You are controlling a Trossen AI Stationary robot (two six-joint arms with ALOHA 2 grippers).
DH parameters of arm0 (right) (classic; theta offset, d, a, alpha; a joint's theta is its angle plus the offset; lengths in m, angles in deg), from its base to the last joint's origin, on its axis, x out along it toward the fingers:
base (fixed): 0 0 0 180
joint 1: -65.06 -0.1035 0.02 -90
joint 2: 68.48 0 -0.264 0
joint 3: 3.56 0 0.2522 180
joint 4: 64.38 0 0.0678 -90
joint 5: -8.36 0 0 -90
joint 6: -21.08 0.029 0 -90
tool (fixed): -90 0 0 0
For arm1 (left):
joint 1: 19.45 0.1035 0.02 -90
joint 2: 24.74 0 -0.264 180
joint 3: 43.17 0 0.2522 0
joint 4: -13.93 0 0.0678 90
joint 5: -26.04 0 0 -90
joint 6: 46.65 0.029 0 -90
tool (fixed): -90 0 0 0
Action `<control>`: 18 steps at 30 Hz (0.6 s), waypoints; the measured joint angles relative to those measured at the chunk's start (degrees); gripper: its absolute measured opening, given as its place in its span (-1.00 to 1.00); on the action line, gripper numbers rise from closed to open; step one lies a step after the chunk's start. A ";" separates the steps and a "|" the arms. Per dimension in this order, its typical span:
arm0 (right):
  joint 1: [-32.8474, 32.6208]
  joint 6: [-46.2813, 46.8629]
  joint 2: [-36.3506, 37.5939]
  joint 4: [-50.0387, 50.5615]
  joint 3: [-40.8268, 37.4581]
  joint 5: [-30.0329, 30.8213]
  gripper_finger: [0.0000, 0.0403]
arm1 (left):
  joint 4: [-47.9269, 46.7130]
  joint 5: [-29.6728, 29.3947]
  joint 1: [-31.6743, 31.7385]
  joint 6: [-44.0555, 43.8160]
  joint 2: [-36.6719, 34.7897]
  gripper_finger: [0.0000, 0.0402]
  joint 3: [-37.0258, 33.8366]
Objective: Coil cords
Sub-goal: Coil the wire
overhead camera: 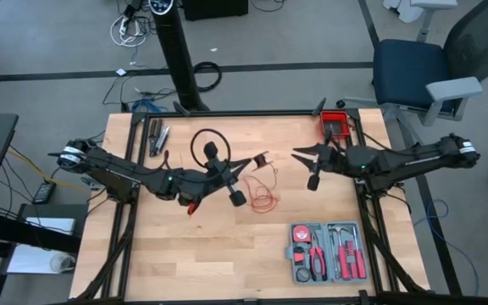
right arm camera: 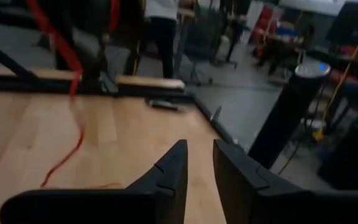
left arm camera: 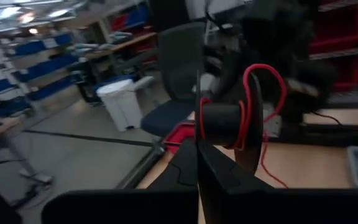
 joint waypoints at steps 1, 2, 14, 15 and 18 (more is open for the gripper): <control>0.00 0.66 -1.00 0.04 0.00 -0.08 -0.63 | 0.52 -0.22 0.11 0.24 0.00 -1.00 0.00; -0.04 1.54 -1.98 0.24 0.00 -0.47 -0.63 | 1.13 -0.24 0.27 0.79 0.00 -1.00 0.00; 0.00 11.56 -13.56 -2.06 0.00 -17.99 -0.64 | 5.66 -0.31 0.36 5.33 0.00 -1.00 0.00; -0.02 11.70 -14.50 -3.20 0.00 -18.39 -0.63 | 6.24 -0.29 0.36 6.06 0.00 -1.00 0.00; -0.13 11.83 -17.09 -6.59 0.00 -19.92 -0.62 | 6.87 -0.29 0.36 7.25 0.00 -1.00 0.00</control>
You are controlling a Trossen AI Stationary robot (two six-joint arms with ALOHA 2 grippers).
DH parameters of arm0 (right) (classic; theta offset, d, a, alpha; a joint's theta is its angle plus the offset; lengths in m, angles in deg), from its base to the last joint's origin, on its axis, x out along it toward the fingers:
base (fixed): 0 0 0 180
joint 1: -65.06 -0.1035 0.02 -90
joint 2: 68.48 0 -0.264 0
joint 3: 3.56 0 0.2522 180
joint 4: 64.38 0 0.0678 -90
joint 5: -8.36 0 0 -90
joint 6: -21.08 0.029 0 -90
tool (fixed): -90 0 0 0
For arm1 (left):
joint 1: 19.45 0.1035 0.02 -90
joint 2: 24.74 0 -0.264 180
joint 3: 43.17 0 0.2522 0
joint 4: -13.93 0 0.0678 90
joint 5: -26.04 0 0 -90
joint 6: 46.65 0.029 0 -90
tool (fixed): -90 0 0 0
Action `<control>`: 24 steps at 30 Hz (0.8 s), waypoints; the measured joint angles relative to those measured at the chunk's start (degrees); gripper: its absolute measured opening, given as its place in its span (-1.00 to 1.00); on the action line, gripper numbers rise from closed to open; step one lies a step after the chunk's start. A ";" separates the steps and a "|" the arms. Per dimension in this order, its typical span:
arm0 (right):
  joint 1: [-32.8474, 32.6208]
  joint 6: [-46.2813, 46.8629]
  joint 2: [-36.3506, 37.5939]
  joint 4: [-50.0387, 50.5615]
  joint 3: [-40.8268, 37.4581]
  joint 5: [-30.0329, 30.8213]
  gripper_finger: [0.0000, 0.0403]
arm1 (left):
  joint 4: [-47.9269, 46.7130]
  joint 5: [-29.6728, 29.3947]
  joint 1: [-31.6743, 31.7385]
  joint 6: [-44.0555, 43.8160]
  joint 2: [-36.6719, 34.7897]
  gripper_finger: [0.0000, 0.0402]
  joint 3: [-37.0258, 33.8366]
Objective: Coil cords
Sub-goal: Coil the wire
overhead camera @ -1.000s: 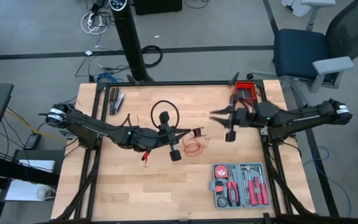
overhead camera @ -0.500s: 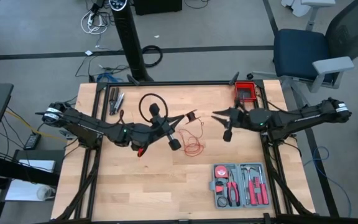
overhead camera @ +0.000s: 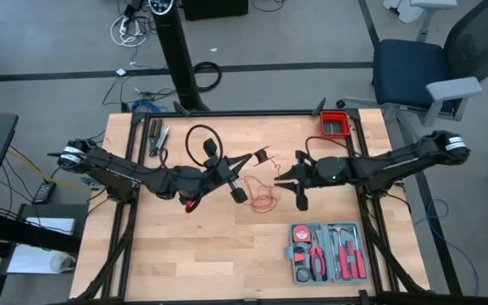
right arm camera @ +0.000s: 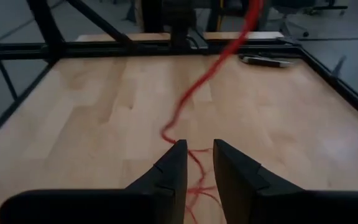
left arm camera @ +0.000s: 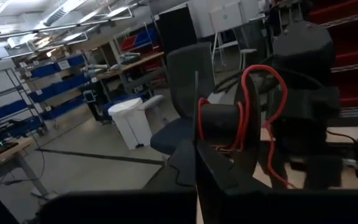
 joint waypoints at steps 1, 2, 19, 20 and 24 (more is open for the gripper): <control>-0.05 -0.04 -0.79 -1.34 0.00 -0.09 -0.61 | 0.17 0.00 0.00 0.00 0.00 -1.00 0.00; -0.04 -0.14 -1.47 -2.41 0.00 -0.16 -0.61 | 0.20 0.00 0.00 0.04 0.00 -1.00 0.00; 0.02 -3.29 -3.36 -5.15 0.02 -3.76 -0.62 | 0.30 0.04 0.01 0.15 0.00 -1.00 0.00; 0.02 -3.32 -3.38 -5.58 0.02 -3.74 -0.62 | 0.30 0.03 0.00 0.15 0.00 -1.00 0.00; -0.02 -3.78 -3.38 -6.51 0.02 -3.25 -0.63 | 0.33 0.04 0.01 -0.02 0.00 -1.00 0.00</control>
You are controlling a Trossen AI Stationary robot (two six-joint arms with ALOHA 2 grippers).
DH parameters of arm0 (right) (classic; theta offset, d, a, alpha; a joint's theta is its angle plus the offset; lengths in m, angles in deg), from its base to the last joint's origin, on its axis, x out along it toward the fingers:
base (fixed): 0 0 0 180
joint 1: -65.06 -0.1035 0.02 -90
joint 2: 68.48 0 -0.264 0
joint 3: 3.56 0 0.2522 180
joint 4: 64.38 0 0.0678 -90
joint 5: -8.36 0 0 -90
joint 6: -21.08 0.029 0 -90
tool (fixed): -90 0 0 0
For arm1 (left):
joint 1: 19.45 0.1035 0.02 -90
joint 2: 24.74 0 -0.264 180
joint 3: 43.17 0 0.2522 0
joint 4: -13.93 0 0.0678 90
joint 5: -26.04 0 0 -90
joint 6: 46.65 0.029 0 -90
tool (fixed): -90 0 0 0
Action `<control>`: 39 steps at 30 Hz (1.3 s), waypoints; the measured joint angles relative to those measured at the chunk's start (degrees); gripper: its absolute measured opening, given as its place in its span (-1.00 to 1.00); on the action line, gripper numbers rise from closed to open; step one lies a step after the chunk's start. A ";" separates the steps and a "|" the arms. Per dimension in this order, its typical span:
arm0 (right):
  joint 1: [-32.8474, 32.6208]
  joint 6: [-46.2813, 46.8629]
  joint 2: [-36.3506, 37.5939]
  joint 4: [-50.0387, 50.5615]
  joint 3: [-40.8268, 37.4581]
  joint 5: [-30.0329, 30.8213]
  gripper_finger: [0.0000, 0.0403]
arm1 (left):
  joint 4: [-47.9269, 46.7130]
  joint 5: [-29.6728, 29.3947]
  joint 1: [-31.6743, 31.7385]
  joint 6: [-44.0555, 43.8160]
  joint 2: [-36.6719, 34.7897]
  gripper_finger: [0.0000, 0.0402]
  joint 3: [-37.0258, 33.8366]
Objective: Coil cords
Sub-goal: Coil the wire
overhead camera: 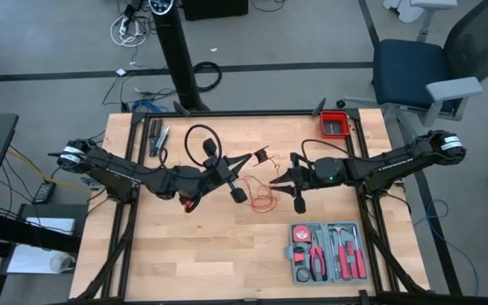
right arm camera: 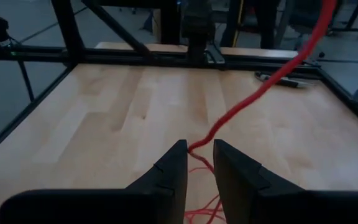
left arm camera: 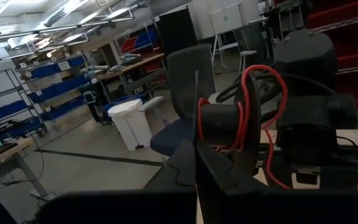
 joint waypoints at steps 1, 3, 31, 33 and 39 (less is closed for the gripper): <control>-0.03 -0.09 0.00 -0.36 0.00 0.52 -0.65 | 0.00 0.00 0.00 -0.01 0.00 -1.00 0.00; -0.24 -0.88 0.00 -0.47 0.00 1.31 -0.76 | 0.00 0.00 -0.01 -0.12 0.00 -1.00 0.00; -0.76 3.87 3.64 10.03 -0.02 31.91 -1.00 | 5.76 8.77 -0.04 -8.93 0.07 -1.00 -0.04; -0.68 4.90 2.64 9.34 0.00 31.13 -1.00 | 5.74 8.63 0.00 -8.87 0.07 -1.00 -0.04; -0.44 5.68 -2.40 4.82 0.19 28.45 -1.00 | 6.77 7.39 1.50 -8.70 2.17 -1.00 -0.04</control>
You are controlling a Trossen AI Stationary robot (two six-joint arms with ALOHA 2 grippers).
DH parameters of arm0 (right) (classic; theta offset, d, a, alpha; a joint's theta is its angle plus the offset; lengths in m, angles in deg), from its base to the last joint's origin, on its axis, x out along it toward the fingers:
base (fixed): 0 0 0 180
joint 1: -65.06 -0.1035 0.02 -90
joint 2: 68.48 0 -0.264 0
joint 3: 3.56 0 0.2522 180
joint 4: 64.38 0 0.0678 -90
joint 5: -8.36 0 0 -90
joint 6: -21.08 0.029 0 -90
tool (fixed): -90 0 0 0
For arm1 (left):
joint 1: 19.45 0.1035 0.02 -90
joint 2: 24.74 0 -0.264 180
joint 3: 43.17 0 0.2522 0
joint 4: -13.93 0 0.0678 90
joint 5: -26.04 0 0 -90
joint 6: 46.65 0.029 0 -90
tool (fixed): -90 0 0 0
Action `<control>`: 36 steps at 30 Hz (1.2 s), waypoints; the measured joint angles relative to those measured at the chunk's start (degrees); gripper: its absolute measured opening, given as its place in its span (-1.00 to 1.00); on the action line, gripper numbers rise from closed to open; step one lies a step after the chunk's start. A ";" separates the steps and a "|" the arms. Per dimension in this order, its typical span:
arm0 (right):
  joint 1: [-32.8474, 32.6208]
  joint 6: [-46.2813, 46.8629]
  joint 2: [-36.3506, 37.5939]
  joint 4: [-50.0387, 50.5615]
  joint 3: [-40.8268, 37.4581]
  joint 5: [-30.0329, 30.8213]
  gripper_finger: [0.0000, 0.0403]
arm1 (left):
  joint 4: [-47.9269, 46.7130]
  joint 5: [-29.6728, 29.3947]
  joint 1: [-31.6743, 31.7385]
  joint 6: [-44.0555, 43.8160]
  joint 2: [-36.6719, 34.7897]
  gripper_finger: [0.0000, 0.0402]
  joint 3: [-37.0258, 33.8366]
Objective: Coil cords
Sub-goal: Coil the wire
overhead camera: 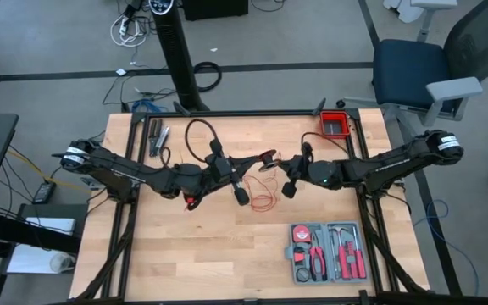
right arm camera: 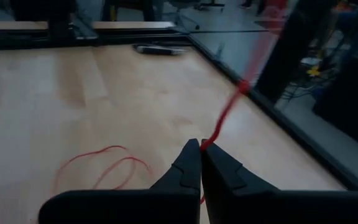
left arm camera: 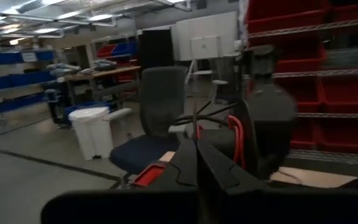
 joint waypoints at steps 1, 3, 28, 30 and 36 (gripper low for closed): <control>-0.18 0.28 -1.06 -0.42 0.35 -0.68 -1.00 | 0.98 -0.77 0.32 0.02 0.87 -1.00 0.00; -0.60 0.75 -3.41 -0.66 1.82 -1.21 -1.00 | 3.02 -1.38 1.14 0.08 2.68 -1.00 0.00; -8.11 -8.25 -8.97 16.05 14.69 -27.55 -1.00 | 11.34 -13.39 6.27 -3.51 9.53 -1.00 0.00; -8.91 -8.75 -8.97 16.32 15.09 -26.48 -1.00 | 10.58 -13.42 6.50 -4.68 9.53 -1.00 0.00; -9.34 -7.54 -8.97 19.55 18.01 -24.20 -1.00 | 6.50 -12.04 6.77 -6.98 9.53 -1.00 0.00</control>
